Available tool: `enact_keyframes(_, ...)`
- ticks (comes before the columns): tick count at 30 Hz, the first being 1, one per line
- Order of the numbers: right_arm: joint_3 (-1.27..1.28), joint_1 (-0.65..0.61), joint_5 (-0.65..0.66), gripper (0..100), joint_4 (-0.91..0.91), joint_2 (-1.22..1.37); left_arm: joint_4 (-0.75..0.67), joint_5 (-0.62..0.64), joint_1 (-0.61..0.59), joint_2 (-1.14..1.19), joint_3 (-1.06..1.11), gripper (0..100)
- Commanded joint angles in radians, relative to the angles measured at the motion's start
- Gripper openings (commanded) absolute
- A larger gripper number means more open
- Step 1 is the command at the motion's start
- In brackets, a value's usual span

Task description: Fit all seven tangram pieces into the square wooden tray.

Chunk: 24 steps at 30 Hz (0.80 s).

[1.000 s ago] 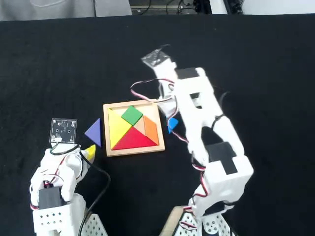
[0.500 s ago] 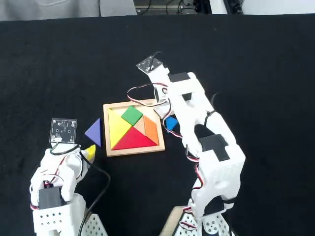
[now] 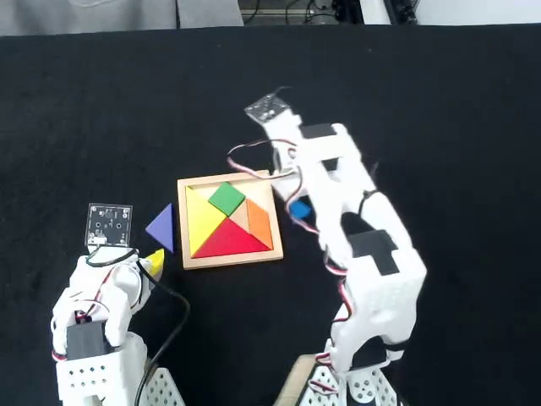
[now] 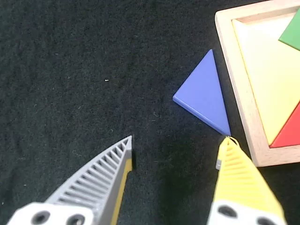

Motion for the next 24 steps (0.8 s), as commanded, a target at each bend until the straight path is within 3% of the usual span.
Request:
enact_keyframes(1,-0.005,0.083,0.064,1.1,0.032,-0.008,-0.018,0.005,-0.002,-0.006,0.019,29)
enact_keyframes(13,-0.013,0.126,0.103,1.1,0.207,-0.038,-0.021,0.005,-0.002,-0.006,0.019,29)
enact_keyframes(21,0.030,0.267,0.114,1.1,0.249,-0.374,-0.020,0.005,-0.002,-0.006,0.019,29)
enact_keyframes(24,0.139,0.278,0.206,1.1,0.242,-0.515,-0.020,0.005,-0.002,-0.006,0.019,29)
